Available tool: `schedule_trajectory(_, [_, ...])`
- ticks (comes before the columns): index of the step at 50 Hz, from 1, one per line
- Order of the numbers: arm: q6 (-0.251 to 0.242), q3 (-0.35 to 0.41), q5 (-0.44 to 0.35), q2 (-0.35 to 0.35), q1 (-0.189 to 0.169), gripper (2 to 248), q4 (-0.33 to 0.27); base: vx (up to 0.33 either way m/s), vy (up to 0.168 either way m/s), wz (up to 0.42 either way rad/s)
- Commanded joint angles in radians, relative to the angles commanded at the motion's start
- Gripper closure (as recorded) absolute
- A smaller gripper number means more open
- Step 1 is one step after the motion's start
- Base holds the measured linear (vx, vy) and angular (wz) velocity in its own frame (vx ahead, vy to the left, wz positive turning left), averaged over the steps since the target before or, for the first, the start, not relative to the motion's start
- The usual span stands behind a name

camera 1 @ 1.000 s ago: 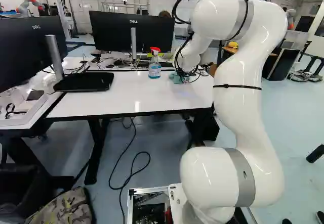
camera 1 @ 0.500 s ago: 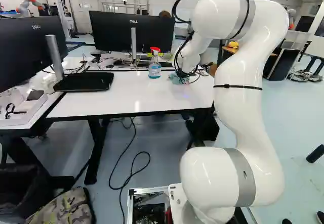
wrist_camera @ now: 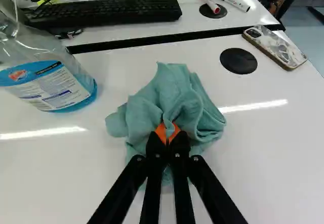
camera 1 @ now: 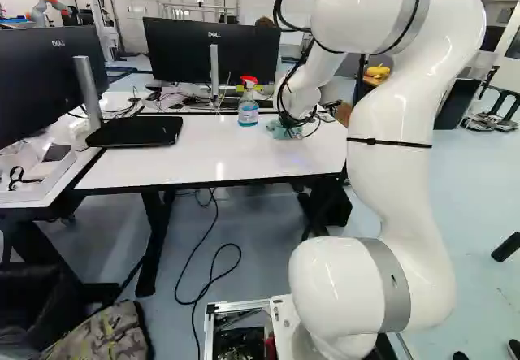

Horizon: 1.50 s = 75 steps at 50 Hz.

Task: Clean the table with the green towel

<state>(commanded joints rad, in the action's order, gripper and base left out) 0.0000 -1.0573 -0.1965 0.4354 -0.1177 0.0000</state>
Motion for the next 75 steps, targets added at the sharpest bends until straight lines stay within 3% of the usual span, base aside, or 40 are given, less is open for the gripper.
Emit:
schedule_trajectory(21, [0.0, 0.033, 0.0, -0.026, -0.042, 224, 0.0, 0.0, 0.0, 0.0])
schedule_trajectory(44, [0.0, -0.045, 0.0, 0.035, -0.093, 224, 0.0, 0.0, 0.0, 0.0])
schedule_trajectory(75, [0.0, -0.208, 0.0, 0.157, -0.074, 224, 0.0, 0.0, 0.0, 0.0])
